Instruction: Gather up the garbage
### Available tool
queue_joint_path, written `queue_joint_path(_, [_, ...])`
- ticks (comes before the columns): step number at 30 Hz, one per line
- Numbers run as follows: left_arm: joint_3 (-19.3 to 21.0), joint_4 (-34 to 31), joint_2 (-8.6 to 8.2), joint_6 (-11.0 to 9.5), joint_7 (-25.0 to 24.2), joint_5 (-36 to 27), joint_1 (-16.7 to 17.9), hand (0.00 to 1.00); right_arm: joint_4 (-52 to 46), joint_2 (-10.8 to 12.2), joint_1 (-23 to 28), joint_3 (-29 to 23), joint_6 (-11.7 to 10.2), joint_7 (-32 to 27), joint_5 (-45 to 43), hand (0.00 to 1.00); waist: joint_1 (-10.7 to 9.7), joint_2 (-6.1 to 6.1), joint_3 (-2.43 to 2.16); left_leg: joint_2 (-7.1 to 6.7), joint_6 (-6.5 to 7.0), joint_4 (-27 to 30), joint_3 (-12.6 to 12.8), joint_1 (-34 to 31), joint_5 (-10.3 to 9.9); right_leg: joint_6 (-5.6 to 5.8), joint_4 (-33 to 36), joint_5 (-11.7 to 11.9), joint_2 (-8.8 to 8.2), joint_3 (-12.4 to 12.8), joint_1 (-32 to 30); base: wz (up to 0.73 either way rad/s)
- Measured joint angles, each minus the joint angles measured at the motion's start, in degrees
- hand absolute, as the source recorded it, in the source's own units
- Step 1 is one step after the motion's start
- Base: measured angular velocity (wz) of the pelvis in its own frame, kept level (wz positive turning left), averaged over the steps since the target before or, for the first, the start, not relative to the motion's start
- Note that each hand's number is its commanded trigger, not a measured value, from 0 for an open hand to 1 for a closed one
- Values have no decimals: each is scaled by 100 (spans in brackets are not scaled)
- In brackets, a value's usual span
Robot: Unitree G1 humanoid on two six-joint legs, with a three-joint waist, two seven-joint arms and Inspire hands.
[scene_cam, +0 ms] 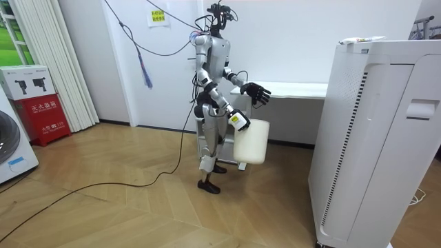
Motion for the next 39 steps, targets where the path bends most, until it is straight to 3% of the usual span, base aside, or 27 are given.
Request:
queue_joint_path(3, [145, -118, 19, -19, 184, 78, 187, 0, -148, -18, 208, -8, -4, -8, -19, 100, 124, 37, -35, -8, -21, -67, 3, 136, -14, -14, 30, 9, 64, 218, -13, -42])
queue_joint_path(6, [437, -730, 176, -28, 374, 816, 471, 0, -734, -124, 536, -46, -3, -9, -52, 100, 261, 36, -56, -71, -37, -125, -29, 197, -25, -61, 36, 39, 146, 494, -101, -52])
queue_joint_path(8, [656, -1068, 217, -162, 543, 1259, 615, 0, -982, -245, 733, -63, -5, -4, -47, 100, 243, 18, -120, -79, -39, -136, -33, 263, -26, -62, 47, 39, 176, 594, -76, -27])
queue_joint_path(13, [975, -1430, 261, -353, 979, 1836, 709, 0, -1270, -297, 1013, -267, -6, -39, -52, 100, 151, 10, -141, -92, -39, -157, -32, 456, -54, -58, 9, 40, 183, 634, 103, -7])
queue_joint_path(17, [1007, -1620, 348, -385, 1350, 2008, 708, 0, -1298, -298, 1115, -289, -6, -69, -15, 100, 125, 19, -149, -107, -28, -211, 8, 654, -77, -51, -22, 43, 204, 723, 221, -13])
queue_joint_path(19, [1157, -1658, 350, -565, 1433, 2177, 708, 0, -1363, -311, 1141, -304, -6, -34, -35, 100, 143, 21, -149, -108, -27, -230, 99, 704, -84, -43, 5, 51, 225, 789, 205, -26])
queue_joint_path(23, [1480, -1794, 447, -754, 1757, 2249, 718, 0, -1397, -324, 1154, -335, -29, 65, 40, 100, 398, 51, -167, -65, -37, -296, 333, 884, -160, -80, 54, 170, 297, 772, 155, -64])
queue_joint_path(26, [1668, -1851, 447, -908, 2010, 2255, 713, 0, -1392, -327, 1147, -334, -42, 135, 20, 100, 416, 55, -169, -70, -27, -311, 485, 958, -204, -98, 136, 189, 306, 713, 89, -43])
queue_joint_path(31, [1843, -1866, 459, -930, 2377, 2589, 707, 0, -1381, -321, 1166, -318, -42, 193, -15, 100, 438, 42, -164, -77, -2, -446, 593, 1036, -226, -117, 132, 231, 298, 585, 76, -23])
queue_joint_path(35, [1898, -2187, 474, -961, 2608, 2752, 710, 0, -1383, -323, 1173, -320, -42, 296, -44, 100, 443, -18, -132, -50, -11, -486, 580, 1081, -221, -146, 96, 247, 287, 366, 77, -4])
queue_joint_path(39, [1901, -2397, 486, -1018, 2798, 3172, 715, 0, -1391, -332, 1177, -319, -42, 376, -53, 100, 558, -34, -129, -29, -22, -494, 454, 1093, -228, -216, -18, 284, 288, 90, 92, -8])
